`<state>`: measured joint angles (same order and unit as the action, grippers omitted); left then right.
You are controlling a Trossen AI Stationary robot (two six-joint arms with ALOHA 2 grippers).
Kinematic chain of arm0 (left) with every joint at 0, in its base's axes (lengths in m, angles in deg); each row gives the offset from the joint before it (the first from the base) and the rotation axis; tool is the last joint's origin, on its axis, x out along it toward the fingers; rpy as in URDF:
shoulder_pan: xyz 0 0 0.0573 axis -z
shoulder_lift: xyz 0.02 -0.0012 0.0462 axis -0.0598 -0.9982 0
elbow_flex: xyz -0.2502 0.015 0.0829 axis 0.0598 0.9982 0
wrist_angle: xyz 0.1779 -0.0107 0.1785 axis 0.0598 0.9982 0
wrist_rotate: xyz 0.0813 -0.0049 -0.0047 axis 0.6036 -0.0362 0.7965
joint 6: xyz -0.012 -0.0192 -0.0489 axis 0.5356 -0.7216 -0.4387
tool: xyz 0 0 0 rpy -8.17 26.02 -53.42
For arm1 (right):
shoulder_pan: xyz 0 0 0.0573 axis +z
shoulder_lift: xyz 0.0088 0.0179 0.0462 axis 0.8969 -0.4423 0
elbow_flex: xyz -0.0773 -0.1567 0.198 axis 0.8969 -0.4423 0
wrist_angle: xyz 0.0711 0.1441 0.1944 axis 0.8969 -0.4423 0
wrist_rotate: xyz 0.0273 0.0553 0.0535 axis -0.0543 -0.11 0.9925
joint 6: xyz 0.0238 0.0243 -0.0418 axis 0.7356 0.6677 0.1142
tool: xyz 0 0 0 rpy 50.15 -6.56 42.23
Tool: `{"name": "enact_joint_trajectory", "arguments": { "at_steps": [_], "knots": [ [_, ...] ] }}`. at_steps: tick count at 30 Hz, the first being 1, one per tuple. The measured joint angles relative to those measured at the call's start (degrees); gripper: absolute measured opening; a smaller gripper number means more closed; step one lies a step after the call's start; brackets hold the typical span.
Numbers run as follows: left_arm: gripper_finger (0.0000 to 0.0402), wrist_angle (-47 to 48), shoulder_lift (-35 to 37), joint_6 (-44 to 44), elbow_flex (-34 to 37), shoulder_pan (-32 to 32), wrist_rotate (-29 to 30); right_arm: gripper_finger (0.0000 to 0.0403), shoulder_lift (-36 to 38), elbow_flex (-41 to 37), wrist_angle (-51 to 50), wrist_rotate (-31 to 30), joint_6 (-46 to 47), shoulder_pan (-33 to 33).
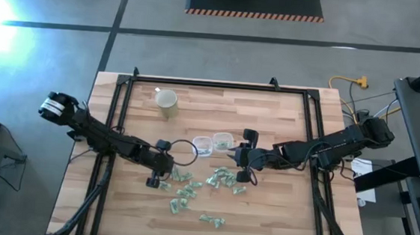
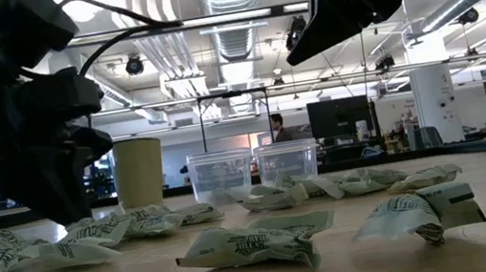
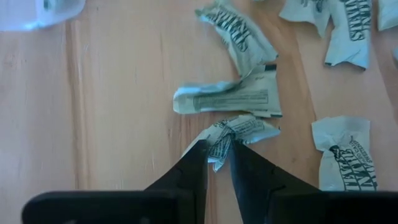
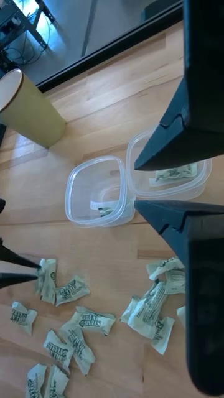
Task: Pick and place items into bin
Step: Put the stevia packet into the left transparent bin
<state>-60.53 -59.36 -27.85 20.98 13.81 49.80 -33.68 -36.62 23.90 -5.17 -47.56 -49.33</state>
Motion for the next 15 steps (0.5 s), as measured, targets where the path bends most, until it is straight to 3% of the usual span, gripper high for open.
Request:
{"name": "enact_joint_trajectory", "arguments": {
  "at_steps": [15],
  "knots": [
    [0.0048, 0.3, -0.1, -0.2, 0.6, 0.0, 1.5, 0.0068, 0.0, 0.0, 0.0, 0.0, 0.0, 0.0]
  ]
}}
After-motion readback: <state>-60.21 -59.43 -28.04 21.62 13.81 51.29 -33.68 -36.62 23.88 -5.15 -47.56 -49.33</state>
